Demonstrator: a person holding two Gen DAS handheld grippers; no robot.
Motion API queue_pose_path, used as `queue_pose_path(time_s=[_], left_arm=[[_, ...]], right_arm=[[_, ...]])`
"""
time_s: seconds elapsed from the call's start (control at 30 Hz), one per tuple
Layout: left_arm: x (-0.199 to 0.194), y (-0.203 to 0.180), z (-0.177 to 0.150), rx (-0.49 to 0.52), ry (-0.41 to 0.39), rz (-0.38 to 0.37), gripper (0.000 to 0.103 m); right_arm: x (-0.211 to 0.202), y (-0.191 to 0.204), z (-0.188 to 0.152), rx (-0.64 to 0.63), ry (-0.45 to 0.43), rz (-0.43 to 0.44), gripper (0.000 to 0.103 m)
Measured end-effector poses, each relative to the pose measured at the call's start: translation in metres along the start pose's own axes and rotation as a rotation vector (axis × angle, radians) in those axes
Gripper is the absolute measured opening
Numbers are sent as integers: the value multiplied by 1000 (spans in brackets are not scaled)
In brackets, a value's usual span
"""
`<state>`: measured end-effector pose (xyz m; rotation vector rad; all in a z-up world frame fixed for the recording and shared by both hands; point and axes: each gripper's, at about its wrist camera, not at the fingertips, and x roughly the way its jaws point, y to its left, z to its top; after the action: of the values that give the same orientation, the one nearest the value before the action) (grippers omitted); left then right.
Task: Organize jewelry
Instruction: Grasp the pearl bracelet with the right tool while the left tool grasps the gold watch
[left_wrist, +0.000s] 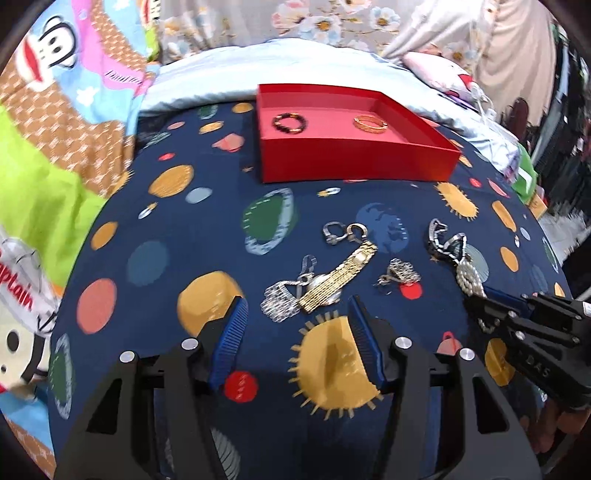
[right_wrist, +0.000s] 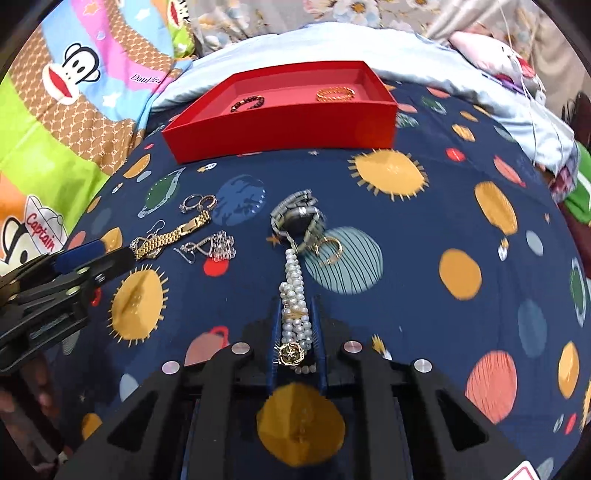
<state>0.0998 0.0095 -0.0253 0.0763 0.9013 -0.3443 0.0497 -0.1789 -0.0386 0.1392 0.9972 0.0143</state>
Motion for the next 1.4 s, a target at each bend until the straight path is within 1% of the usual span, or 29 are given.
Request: queue_pose_path(time_s=[0.13,0.23,0.33,0.4,0.47,0.6,0.83,0.97,1.07,1.3,1.37,1.4], left_arm=[[7,-8,7,42,-13,-32,54],[14,-11,11,47,-14,-63,54],[19,-10,12,37,0,-87,46],[21,-11,10,30,13,-115,35],[20,-14,7,37,16,-128,32],[18,-19,4,40,23,-155,30],[25,-25,8,17,37,-95,32],[26,-29,7,40,27,-59,32],[25,-31,6,52,26,-62,23],[21,-31,5,28,40,-96,22],[16,-31,6,18,33,-102,22],[12,-31,7,15,27,-101,13]], right_arm=[[-4,-4,-5,33,18,22,14],[-6,-8,-7,59,27,41,14],[-6,-11,-7,76,31,53,14],[-7,-13,-6,86,32,57,14],[-7,-14,-5,85,31,50,14],[-8,-14,-5,84,31,47,14],[-9,-12,-6,77,31,45,14],[-9,-10,-6,66,31,38,14],[-8,-10,-6,64,33,39,14],[-14,-9,-3,56,18,46,14],[-19,-8,-1,55,6,49,14],[-22,-8,0,54,0,51,14]])
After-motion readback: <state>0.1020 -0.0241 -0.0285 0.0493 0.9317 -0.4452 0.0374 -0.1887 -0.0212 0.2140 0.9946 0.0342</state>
